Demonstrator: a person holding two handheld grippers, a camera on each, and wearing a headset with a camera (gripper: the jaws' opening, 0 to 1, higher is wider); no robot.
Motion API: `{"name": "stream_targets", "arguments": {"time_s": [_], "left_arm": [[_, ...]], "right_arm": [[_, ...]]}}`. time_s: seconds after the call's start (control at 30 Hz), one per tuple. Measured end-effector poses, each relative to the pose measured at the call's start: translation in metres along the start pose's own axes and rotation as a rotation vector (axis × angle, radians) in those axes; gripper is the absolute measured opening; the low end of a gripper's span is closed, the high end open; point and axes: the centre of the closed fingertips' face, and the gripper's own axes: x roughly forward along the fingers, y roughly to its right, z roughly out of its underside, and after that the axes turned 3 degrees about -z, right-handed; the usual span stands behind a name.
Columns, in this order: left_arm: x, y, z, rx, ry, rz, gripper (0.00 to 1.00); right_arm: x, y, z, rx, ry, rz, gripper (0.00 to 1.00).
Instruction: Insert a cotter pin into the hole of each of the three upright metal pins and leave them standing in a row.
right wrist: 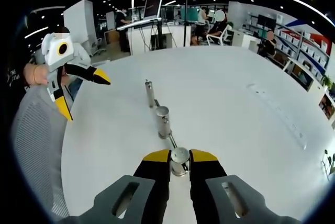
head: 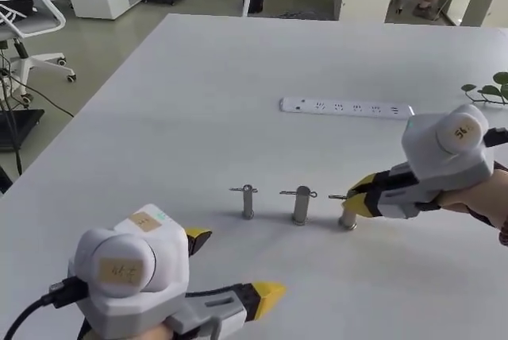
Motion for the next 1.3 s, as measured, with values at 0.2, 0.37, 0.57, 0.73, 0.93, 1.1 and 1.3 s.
{"name": "stream_targets", "arguments": {"time_s": [0.2,0.37,0.57,0.73,0.93,1.1,1.3], "left_arm": [[0.0,-0.002,0.0,-0.004,-0.003,-0.004,0.71],[0.0,-0.002,0.001,-0.004,-0.006,-0.006,0.7],[0.0,-0.002,0.002,-0.003,-0.01,-0.006,0.7],[0.001,-0.001,0.003,0.001,-0.014,-0.001,0.7],[0.001,-0.001,0.003,0.0,-0.016,-0.003,0.7],[0.0,-0.003,0.003,0.001,-0.015,-0.009,0.7],[-0.003,-0.007,0.001,-0.013,-0.007,-0.025,0.7]], "right_arm": [[0.0,0.002,0.001,0.011,0.001,-0.006,0.08],[0.002,0.007,0.005,0.027,0.002,-0.016,0.08],[0.001,0.008,0.006,0.024,0.005,-0.028,0.08],[0.001,0.007,0.006,0.011,0.003,-0.032,0.09],[0.001,0.006,0.006,0.021,0.01,-0.044,0.1],[-0.001,0.006,0.002,0.031,0.032,-0.024,0.19],[-0.012,-0.001,-0.009,0.068,0.095,0.019,0.34]]}}
